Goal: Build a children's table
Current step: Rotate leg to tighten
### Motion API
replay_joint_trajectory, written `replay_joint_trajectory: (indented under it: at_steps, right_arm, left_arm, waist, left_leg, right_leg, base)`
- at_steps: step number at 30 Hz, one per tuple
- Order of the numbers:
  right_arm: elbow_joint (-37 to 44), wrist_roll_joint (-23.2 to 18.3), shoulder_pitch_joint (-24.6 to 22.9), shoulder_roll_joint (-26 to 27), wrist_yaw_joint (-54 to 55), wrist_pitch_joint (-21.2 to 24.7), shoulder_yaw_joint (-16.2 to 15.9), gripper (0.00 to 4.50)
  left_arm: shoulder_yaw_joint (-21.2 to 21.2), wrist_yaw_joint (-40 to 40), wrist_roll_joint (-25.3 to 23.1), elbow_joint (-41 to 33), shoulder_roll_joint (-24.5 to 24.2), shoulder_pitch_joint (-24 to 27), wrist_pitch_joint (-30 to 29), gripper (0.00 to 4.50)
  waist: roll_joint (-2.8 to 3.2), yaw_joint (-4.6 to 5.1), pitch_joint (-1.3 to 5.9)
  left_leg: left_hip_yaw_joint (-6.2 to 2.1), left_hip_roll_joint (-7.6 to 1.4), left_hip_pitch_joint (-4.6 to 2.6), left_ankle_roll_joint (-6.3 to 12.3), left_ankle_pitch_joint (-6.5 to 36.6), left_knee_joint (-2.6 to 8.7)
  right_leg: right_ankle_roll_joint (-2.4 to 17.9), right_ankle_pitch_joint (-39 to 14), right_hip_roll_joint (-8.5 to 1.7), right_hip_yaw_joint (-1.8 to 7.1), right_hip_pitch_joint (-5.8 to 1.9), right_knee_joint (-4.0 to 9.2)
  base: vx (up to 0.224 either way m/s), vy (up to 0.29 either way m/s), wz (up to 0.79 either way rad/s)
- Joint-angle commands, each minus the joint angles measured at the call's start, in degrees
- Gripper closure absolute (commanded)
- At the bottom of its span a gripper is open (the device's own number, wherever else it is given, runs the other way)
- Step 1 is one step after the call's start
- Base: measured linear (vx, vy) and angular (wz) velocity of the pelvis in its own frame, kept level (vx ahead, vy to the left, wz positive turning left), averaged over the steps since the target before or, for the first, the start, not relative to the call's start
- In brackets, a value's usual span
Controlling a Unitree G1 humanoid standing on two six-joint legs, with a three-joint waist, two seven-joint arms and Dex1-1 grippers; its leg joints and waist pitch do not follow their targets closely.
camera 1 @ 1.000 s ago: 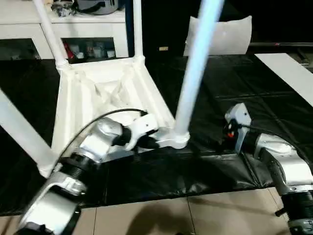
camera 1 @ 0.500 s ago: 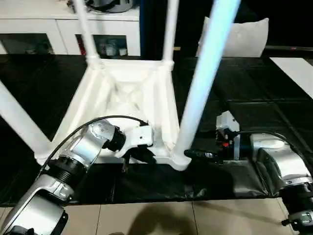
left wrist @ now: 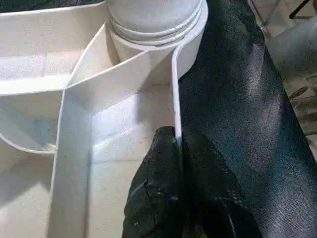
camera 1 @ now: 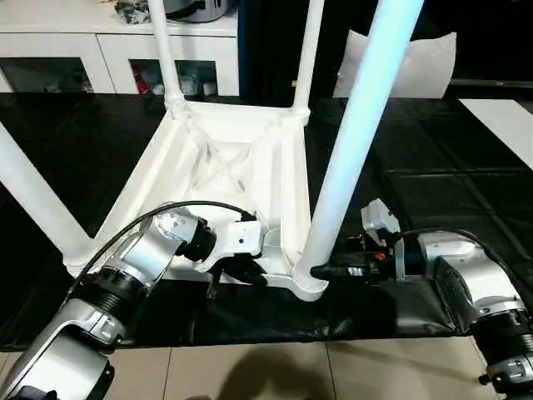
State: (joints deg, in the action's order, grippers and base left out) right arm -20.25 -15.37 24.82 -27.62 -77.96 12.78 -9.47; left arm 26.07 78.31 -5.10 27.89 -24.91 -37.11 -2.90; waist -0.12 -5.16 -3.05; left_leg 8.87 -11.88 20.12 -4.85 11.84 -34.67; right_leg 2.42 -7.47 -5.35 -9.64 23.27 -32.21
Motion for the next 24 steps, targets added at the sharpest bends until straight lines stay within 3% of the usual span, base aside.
replay_joint_trajectory:
  at_steps: [1, 7, 12, 14, 16, 17, 18, 20, 21, 22, 23, 24]
  right_arm:
    - [-0.2, 0.2, 0.6, -0.1, 0.1, -0.3, -0.5, 2.53]
    - [1.3, -1.2, -0.4, 0.2, -0.4, 1.8, -0.6, 2.61]
    - [7.3, -4.2, -4.6, 2.1, 2.9, 7.1, 0.3, 2.61]
    - [8.6, -4.0, -5.8, 2.6, 4.2, 8.3, -0.2, 2.61]
    - [9.3, -2.8, -6.9, 3.6, 7.0, 9.0, -0.8, 2.61]
    - [10.1, -1.8, -7.8, 5.1, 10.0, 9.4, -1.2, 2.61]
    - [10.2, -1.5, -8.0, 5.6, 11.1, 9.5, -1.3, 2.61]
    - [10.4, -0.3, -8.5, 8.3, 16.1, 10.1, -1.0, 2.62]
    - [10.4, 0.4, -8.5, 10.0, 19.3, 10.4, -0.5, 2.62]
    - [9.4, 2.2, -8.0, 12.7, 25.1, 10.3, 0.5, 2.62]
    - [8.6, 3.7, -7.5, 15.4, 31.0, 10.4, 1.5, 2.62]
    - [8.0, 4.7, -7.1, 17.0, 34.7, 10.5, 2.2, 2.62]
  left_arm:
    - [1.6, 2.6, 0.9, -3.5, 0.8, -0.6, 2.0, 4.50]
    - [1.1, 1.6, 0.8, -3.4, 1.3, -0.4, 0.2, 4.50]
    - [-0.8, -4.0, 0.5, -2.4, 3.6, -1.1, -6.8, 4.50]
    - [-1.2, -5.6, 0.3, -2.1, 4.4, -1.5, -8.1, 4.50]
    - [-2.1, -8.1, 0.4, -1.7, 5.9, -2.0, -10.1, 4.50]
    - [-3.4, -11.3, 0.6, -1.3, 7.7, -2.6, -12.4, 4.50]
    - [-3.8, -12.3, 0.7, -1.1, 8.3, -2.8, -13.0, 4.50]
    - [-5.4, -16.1, 1.0, -0.6, 10.4, -3.4, -15.6, 4.50]
    - [-6.1, -17.9, 1.1, -0.5, 11.4, -3.7, -16.9, 4.50]
    - [-6.8, -20.1, 1.0, -0.3, 12.6, -4.0, -18.3, 4.50]
    - [-7.6, -22.2, 1.1, 0.0, 13.8, -4.4, -19.6, 4.50]
    - [-8.0, -23.5, 1.1, 0.2, 14.5, -4.6, -20.3, 4.50]
  waist:
    - [-0.72, 0.37, 4.49]
    - [-0.81, 0.40, 4.50]
    - [-0.68, 0.14, 4.41]
    - [-0.47, 0.07, 4.13]
    - [-0.69, 0.26, 4.02]
    - [-0.08, 0.24, 3.82]
    - [-0.28, 0.55, 3.72]
    - [-0.58, 1.57, 3.27]
    - [-0.24, 1.85, 3.16]
    - [0.08, 3.21, 2.94]
    - [1.19, 4.58, 2.96]
    - [1.69, 5.15, 2.96]
  left_leg:
    - [0.40, -1.66, 0.09, 4.71, 6.3, 3.75]
    - [0.41, -1.70, 0.03, 4.70, 6.4, 3.77]
    - [0.35, -1.83, -0.13, 4.52, 6.3, 3.86]
    - [0.39, -1.49, -0.31, 3.82, 8.1, 3.90]
    - [0.43, -1.29, -0.38, 3.22, 8.9, 3.84]
    - [0.43, -1.10, -0.89, 2.86, 10.6, 3.73]
    - [0.49, -1.04, -0.79, 2.70, 11.2, 3.72]
    - [0.27, -0.33, -0.93, 1.84, 15.1, 3.19]
    - [0.21, -0.38, -1.48, 1.57, 16.7, 3.00]
    - [-0.11, -0.58, -2.37, 1.31, 20.6, 2.56]
    - [-1.17, -2.21, -2.35, 1.00, 25.0, 3.30]
    - [-2.40, -4.12, -0.69, 0.91, 28.4, 5.12]
  right_leg:
    - [5.6, -21.8, -3.75, 3.66, -3.95, 3.58]
    - [5.5, -21.9, -3.68, 3.66, -3.93, 3.59]
    - [5.5, -21.9, -3.75, 3.72, -3.83, 3.68]
    - [4.4, -25.6, -3.81, 3.43, -3.79, 4.36]
    - [2.8, -28.6, -3.72, 3.19, -3.73, 4.94]
    - [2.0, -31.2, -3.73, 2.87, -3.39, 5.58]
    - [1.4, -32.0, -3.60, 2.79, -3.40, 5.88]
    - [-2.0, -37.4, -3.26, 1.13, -3.42, 7.07]
    - [-3.0, -39.1, -3.17, 0.50, -3.15, 7.77]
    - [-5.0, -40.8, -2.85, -1.44, -2.94, 9.32]
    - [-5.0, -37.8, -2.91, -2.79, -4.29, 9.22]
    - [-4.1, -33.6, -3.04, -2.21, -6.21, 6.38]
  base:
    - [0.000, 0.000, 0.00]
    - [0.000, 0.000, 0.00]
    - [0.000, 0.000, 0.00]
    - [0.000, 0.000, 0.00]
    - [0.000, 0.000, 0.00]
    - [0.000, 0.000, 0.00]
    - [0.000, 0.000, 0.00]
    - [0.000, 0.000, 0.00]
    - [0.000, 0.000, 0.00]
    - [0.000, 0.000, 0.00]
    - [0.000, 0.000, 0.00]
    - [0.000, 0.000, 0.00]
